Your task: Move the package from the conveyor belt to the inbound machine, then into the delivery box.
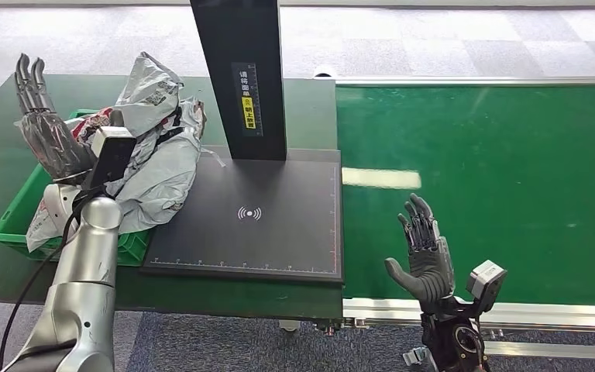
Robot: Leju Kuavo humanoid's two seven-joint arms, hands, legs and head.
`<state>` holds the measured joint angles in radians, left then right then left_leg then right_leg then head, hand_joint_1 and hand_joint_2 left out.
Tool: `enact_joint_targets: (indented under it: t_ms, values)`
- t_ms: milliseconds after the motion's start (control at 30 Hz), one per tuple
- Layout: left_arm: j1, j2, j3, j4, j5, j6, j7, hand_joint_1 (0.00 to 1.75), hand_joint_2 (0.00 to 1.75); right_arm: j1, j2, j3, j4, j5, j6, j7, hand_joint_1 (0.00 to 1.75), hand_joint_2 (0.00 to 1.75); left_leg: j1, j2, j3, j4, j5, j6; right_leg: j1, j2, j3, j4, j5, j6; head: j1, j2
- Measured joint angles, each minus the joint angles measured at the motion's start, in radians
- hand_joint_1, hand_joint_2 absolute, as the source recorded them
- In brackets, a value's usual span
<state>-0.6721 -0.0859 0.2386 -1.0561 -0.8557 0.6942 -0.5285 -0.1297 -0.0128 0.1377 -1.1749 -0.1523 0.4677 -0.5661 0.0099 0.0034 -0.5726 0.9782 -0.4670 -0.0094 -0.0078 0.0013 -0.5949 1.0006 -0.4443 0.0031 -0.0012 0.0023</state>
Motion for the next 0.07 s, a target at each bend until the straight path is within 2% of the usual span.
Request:
enact_joint_targets:
  t_ms: [67]
  values:
    - [0.030,-0.011,-0.010,-0.045,0.069,0.000,-0.001,0.00,1.75,0.000,0.000,0.000,0.000,-0.001,0.000,-0.002,0.00,1.75,0.000,0.001,0.000,0.000,0.000,0.000,0.000,0.000,0.000,0.000,0.000,0.000,0.000,0.000]
